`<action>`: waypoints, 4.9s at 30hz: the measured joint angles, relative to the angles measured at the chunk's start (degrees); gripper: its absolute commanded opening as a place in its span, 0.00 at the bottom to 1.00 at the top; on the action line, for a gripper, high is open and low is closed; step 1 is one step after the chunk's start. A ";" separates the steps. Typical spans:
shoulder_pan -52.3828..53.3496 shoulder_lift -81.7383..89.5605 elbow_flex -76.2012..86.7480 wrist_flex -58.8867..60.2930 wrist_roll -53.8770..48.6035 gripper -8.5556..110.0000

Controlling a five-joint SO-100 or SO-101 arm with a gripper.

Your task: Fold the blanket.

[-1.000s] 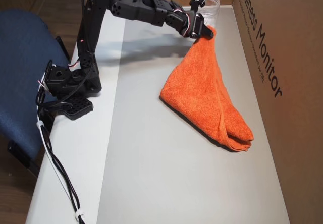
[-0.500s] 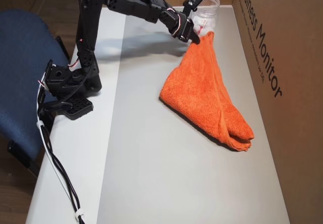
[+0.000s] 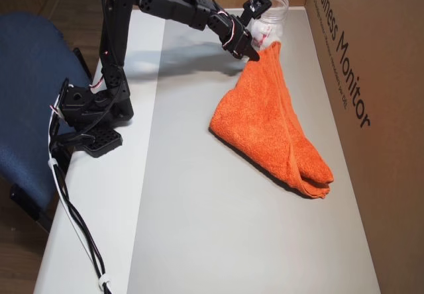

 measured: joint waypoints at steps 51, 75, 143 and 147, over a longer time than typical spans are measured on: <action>33.93 60.03 39.99 0.00 0.70 0.07; 34.19 91.58 53.88 34.45 0.00 0.07; 33.66 128.76 89.12 55.20 0.18 0.07; 33.66 128.76 89.12 58.97 0.00 0.07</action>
